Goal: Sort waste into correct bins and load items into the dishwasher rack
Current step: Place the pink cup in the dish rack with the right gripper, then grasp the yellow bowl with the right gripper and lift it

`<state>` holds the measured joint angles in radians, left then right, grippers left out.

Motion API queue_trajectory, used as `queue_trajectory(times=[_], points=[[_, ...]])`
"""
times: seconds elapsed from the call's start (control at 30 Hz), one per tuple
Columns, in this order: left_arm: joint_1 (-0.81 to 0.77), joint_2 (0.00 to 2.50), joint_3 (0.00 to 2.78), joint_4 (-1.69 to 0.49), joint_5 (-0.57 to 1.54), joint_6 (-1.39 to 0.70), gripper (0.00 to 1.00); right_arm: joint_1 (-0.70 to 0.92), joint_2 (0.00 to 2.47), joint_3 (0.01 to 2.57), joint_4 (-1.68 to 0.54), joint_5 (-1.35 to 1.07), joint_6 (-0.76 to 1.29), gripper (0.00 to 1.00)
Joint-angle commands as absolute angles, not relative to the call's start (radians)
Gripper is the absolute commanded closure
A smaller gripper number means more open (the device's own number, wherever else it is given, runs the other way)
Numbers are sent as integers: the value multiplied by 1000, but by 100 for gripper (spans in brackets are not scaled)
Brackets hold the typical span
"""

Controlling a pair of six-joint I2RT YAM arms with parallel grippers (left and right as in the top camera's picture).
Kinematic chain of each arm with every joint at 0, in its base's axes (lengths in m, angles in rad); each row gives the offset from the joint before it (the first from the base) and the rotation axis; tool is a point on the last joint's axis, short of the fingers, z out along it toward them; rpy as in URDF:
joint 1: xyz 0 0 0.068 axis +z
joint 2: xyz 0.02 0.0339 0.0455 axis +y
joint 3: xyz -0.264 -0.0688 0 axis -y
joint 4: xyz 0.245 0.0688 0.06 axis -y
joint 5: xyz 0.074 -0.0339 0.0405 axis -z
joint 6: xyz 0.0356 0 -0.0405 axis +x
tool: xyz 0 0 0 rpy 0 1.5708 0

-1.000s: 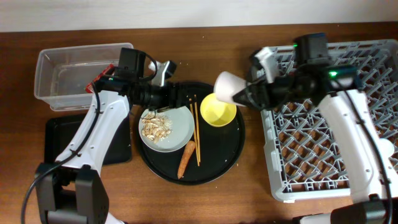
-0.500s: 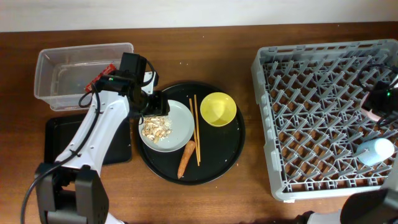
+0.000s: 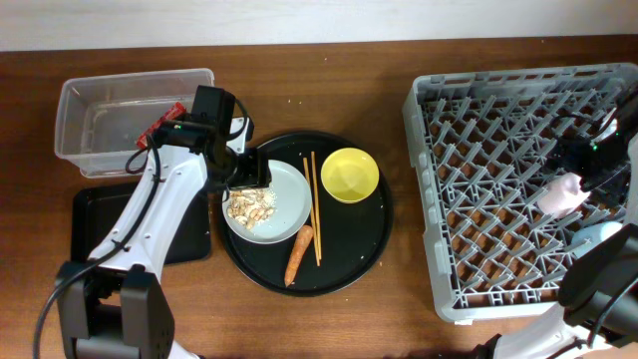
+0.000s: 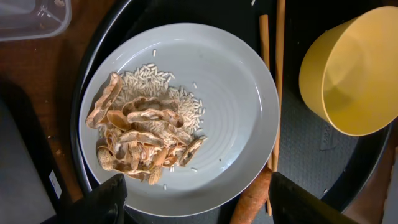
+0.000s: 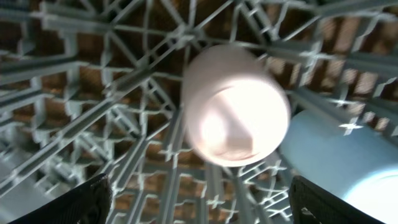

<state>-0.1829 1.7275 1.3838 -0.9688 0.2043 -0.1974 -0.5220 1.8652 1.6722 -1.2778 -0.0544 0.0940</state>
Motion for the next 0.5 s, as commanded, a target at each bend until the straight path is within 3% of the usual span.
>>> queue_trajectory(times=[0.0, 0.17, 0.27, 0.37, 0.47], points=[[-180, 1712, 1384, -994, 192, -177, 27, -495, 1747, 1738, -1287, -257, 68, 11], [-180, 1712, 1384, -1027, 105, -177, 27, -138, 1674, 1740, -1275, -325, 4, 14], [-180, 1712, 1384, -1090, -36, -178, 27, 92, 1724, 1739, -1217, -210, 20, 14], [-173, 1712, 1384, -1100, -80, -178, 19, 241, 1844, 1739, -1183, -168, 96, 23], [-173, 1712, 1384, -1098, -80, -178, 19, 280, 1951, 1739, -1147, -164, 157, 30]])
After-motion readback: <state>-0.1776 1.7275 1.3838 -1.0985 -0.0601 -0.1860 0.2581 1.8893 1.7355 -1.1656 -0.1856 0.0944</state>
